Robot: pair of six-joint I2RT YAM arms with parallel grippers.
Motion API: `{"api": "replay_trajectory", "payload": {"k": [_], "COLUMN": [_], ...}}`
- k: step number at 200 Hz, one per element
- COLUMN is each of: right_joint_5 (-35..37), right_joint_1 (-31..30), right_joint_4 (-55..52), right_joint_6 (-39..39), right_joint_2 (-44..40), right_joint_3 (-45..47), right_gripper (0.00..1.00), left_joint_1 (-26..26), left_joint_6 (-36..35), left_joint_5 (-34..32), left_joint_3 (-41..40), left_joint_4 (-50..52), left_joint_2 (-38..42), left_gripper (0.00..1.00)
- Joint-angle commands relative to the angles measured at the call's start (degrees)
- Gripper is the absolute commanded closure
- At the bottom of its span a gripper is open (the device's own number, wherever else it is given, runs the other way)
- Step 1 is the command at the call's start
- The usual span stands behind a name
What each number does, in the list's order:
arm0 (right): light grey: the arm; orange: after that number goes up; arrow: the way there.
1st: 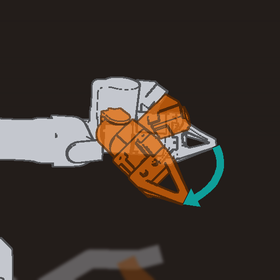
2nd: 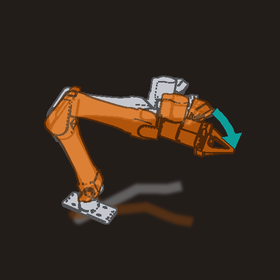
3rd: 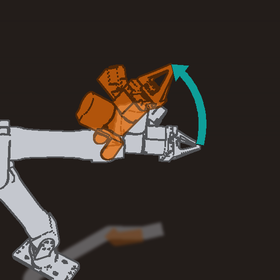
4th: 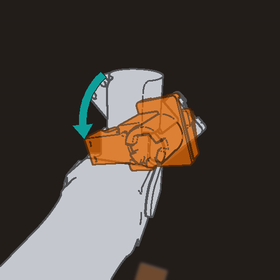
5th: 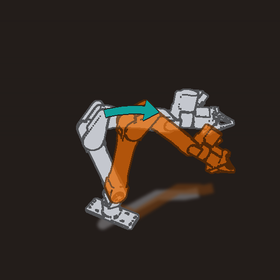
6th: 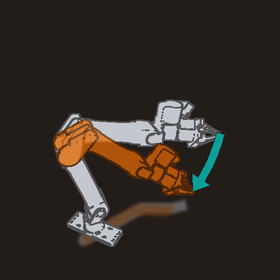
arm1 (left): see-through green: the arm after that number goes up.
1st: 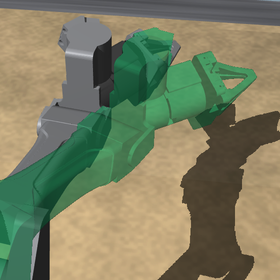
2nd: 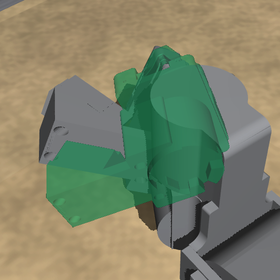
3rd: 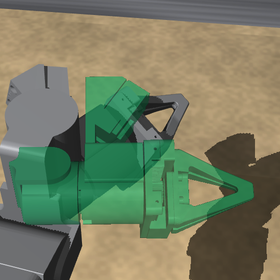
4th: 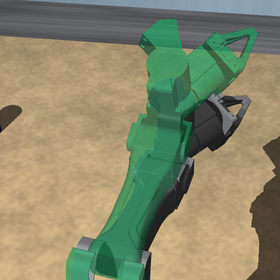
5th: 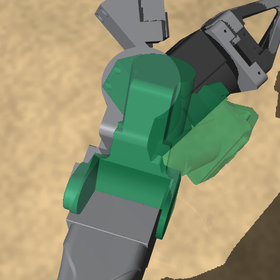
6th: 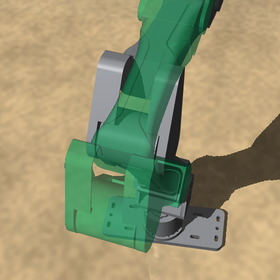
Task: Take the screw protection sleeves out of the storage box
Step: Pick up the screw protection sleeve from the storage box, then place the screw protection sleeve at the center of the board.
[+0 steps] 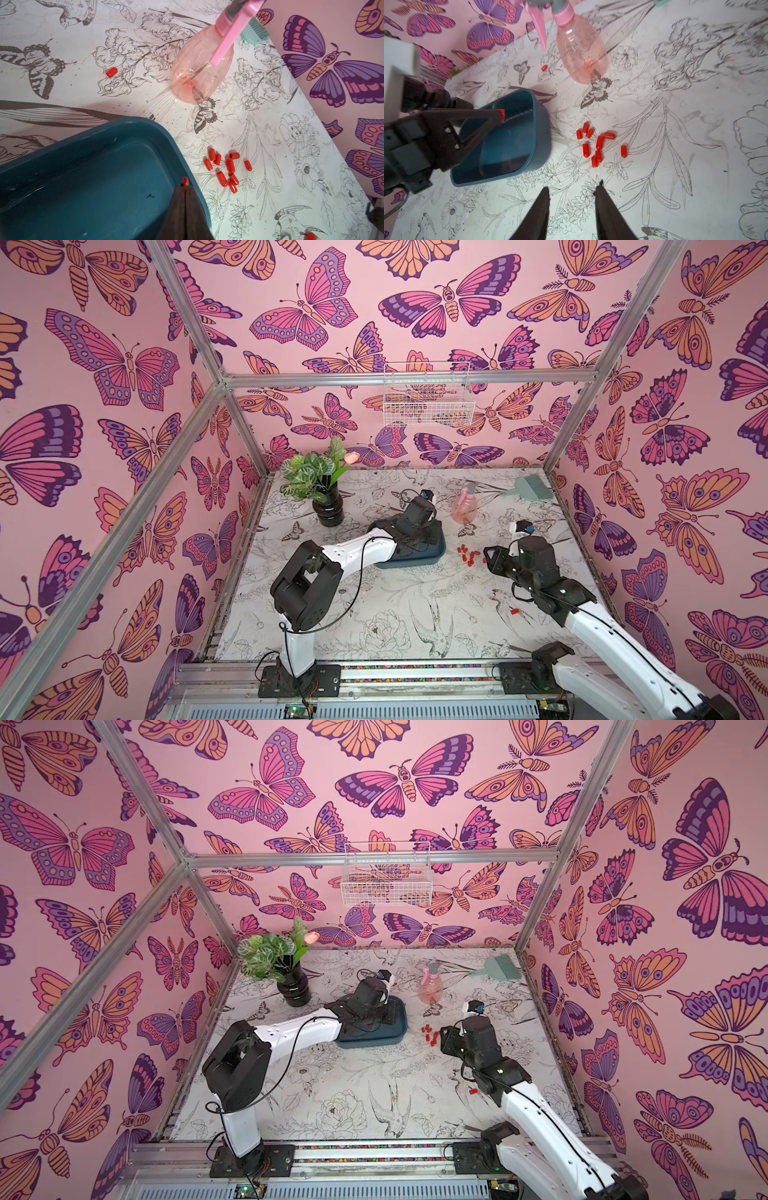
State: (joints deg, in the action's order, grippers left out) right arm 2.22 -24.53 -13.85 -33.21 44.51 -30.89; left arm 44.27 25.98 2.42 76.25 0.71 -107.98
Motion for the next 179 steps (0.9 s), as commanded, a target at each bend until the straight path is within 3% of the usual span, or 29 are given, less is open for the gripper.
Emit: {"api": "replay_trajectory", "payload": {"k": [1,133,179], "right_joint_5": [4.6,5.4,5.4], "right_joint_1": [-0.5,-0.5,-0.5], "right_joint_4": [0.2,-0.5,-0.5], "right_joint_6": [-1.3,-1.5,-1.5], "right_joint_2": [-5.5,-5.1,-5.2], "right_joint_3": [2.8,2.4,2.6], "right_gripper": [0.60,0.60,0.60], "left_joint_1": [0.7,4.3,5.0], "left_joint_6": [0.1,-3.0,-4.0], "left_joint_5": [3.0,10.4,11.9], "left_joint_3": [1.6,19.7,22.7], "left_joint_4": [-1.9,12.3,15.9], "left_joint_2": [-0.4,-15.0,-18.1], "left_gripper": [0.94,0.89,0.89]}}
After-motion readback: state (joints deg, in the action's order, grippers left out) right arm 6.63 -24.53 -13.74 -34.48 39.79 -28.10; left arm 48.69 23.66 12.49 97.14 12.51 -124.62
